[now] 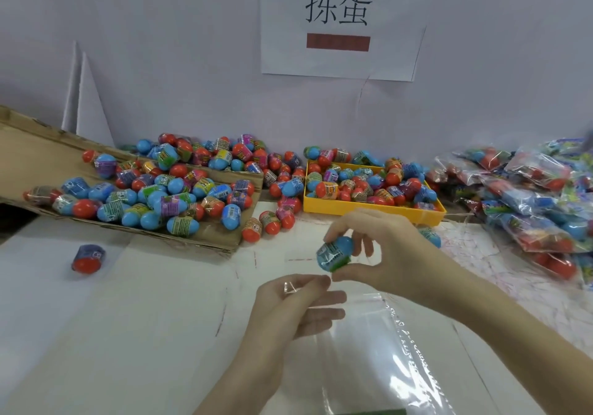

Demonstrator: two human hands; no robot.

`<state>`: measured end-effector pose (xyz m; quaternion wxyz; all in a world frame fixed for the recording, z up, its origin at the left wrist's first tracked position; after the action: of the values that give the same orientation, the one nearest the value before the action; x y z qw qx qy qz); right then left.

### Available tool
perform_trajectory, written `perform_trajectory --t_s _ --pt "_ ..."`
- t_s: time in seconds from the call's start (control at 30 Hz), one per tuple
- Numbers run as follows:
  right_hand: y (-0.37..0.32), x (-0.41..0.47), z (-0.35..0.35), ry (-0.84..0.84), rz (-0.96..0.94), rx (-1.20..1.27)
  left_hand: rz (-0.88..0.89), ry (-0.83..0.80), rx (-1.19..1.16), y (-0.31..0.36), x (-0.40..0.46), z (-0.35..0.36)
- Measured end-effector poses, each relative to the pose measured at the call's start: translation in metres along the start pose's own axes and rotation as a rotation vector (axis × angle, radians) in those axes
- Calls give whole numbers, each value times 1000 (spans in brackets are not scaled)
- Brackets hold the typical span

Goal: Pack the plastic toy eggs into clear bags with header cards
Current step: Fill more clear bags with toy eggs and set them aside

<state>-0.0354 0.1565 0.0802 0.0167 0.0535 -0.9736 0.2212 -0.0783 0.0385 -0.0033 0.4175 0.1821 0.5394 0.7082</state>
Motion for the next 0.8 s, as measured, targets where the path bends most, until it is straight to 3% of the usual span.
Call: perform_trajectory --t_s 0.27,0.37,0.53,0.67,0.8 --pt "0 -1 -5 -303 64 -52 -24 -35 -27 -1 -1 -4" --pt "0 -5 -4 -379 76 -48 -126 -35 -30 -5 9 0" --pt "-1 -1 -10 -258 182 -36 -130 -27 -64 -6 17 1" --pt "0 4 -12 -201 208 -232 -66 -162 -48 -2 14 7" --pt "1 9 -15 -196 238 -205 -9 -230 4 -4 7 4"
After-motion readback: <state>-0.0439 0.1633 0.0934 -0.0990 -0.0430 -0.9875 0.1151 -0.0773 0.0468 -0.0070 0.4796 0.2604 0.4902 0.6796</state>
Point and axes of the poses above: each hand's wrist, its own x-axis towards the middle knuckle, its own z-axis out of the palm, y = z × x, the point moved 4 cm from there along x, towards the middle knuckle, and after that the axes turned 12 degrees about -y, right-handed, at the moved point
